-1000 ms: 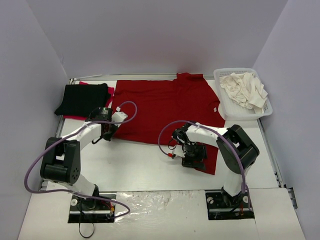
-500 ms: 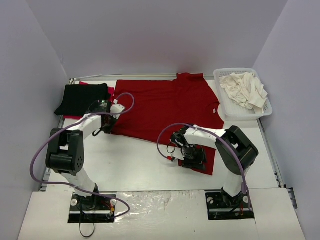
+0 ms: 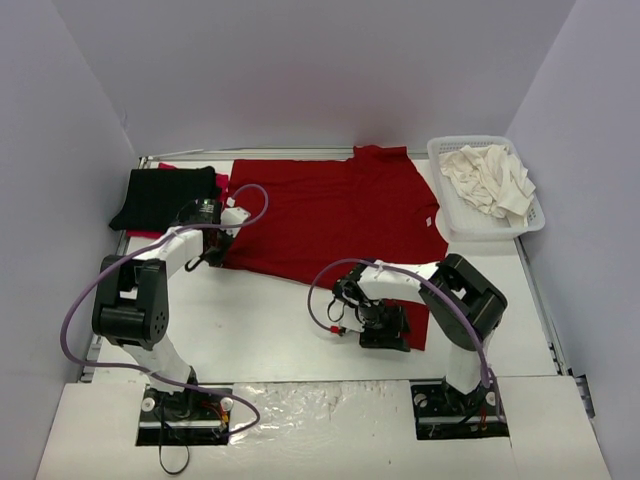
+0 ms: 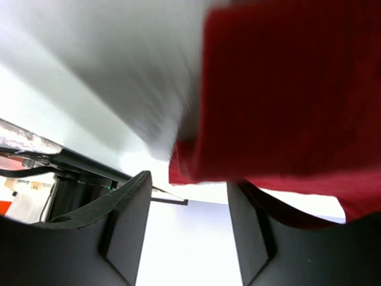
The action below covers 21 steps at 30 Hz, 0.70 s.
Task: Fold and stack the t-shirts
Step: Grap the side of the flattened tshirt closest away from the robot with both arms
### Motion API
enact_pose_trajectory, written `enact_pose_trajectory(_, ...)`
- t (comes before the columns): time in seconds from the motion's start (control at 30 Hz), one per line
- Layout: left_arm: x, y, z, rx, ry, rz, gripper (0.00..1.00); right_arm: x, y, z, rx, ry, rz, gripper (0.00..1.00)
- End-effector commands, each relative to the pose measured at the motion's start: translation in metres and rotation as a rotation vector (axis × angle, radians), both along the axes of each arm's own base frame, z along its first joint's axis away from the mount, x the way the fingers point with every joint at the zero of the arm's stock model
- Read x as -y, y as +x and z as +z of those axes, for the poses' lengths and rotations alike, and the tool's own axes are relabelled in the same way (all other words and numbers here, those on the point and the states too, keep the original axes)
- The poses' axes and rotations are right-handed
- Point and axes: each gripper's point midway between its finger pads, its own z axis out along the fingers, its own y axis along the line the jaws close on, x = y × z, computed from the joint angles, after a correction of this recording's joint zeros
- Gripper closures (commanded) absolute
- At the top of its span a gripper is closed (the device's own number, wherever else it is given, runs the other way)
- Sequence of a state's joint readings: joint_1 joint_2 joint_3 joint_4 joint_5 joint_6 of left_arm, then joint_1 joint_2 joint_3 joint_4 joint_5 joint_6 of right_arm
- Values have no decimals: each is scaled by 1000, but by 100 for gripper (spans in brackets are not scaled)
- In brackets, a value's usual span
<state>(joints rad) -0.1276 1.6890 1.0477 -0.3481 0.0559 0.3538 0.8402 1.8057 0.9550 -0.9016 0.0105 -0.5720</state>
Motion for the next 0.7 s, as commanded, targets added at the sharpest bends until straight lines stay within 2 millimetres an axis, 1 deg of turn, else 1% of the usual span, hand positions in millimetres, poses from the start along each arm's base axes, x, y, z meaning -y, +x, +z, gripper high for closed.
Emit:
enact_pose_trajectory(0.0, -2, 5, 7, 20, -13, 19, 98, 6, -9, 3, -29, -52, -16, 50)
enact_pose_trajectory(0.27, 0, 5, 17, 45, -28, 17, 98, 0, -3, -4, 0, -94, -23, 48)
enact_pose_trajectory(0.47, 0, 2, 21, 59, -32, 8, 98, -5, 0, -10, 20, -101, -34, 52)
enact_pose_trajectory(0.57, 1, 1, 22, 65, -36, 6, 98, -9, -2, -14, 33, -108, -34, 57)
enact_pose_trajectory(0.6, 1, 1, 22, 66, -39, 5, 98, -12, -3, -15, 35, -103, -30, 65)
enact_pose_trajectory(0.63, 2, 1, 23, 68, -40, 5, 98, -13, -4, -15, 35, -108, -31, 70)
enact_pose_trajectory(0.67, 2, 0, 22, 66, -41, 3, 98, -13, -3, -15, 40, -108, -31, 78)
